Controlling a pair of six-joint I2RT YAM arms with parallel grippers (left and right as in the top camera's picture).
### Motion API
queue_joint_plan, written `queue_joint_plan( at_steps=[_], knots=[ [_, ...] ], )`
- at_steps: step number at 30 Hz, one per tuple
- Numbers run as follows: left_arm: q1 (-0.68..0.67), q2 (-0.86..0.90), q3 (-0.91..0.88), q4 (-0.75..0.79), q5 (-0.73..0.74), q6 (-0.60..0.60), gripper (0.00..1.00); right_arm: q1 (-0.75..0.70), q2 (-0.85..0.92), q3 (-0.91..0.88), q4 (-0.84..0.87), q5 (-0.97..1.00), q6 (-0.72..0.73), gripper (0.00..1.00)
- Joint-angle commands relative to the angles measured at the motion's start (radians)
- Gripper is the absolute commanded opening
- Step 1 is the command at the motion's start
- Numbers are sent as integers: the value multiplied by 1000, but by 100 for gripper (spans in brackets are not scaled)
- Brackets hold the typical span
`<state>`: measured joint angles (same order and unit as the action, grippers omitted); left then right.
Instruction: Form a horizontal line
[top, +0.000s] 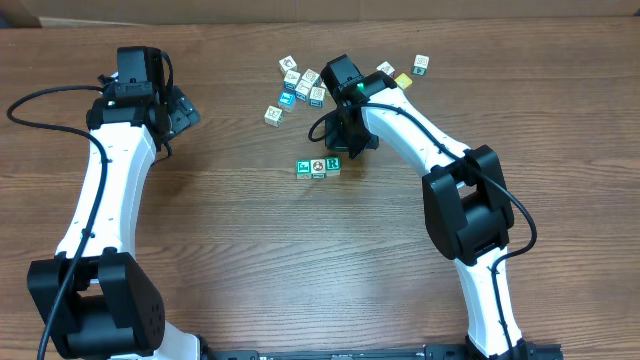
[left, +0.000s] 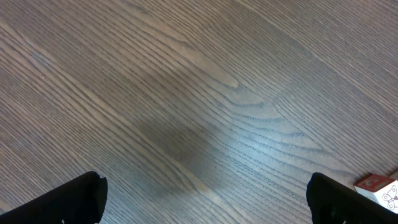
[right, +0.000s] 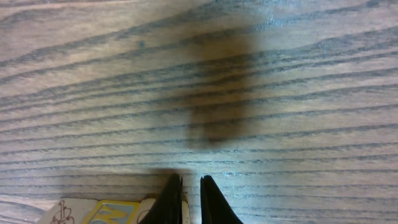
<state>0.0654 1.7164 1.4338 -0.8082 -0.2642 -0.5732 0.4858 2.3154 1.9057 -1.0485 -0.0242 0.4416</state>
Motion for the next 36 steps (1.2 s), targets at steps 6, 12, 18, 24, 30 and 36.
queue_joint_plan(
  at_steps=[6,12,18,24,30,36],
  knots=[
    [-8,-3,6,0,3,1,100,9,2,18,16,-7,-4,4],
    [-8,-3,6,0,3,1,99,10,2,18,26,-43,-4,4],
    [-8,-3,6,1,3,1,100,10,2,18,19,-84,-3,4],
    [-8,-3,6,0,3,1,100,12,2,18,-1,-87,-3,4],
    [-8,-3,6,0,3,1,100,14,2,18,-12,-87,-3,4],
    [-8,-3,6,1,3,1,100,17,2,18,-16,-91,-3,4]
  ],
)
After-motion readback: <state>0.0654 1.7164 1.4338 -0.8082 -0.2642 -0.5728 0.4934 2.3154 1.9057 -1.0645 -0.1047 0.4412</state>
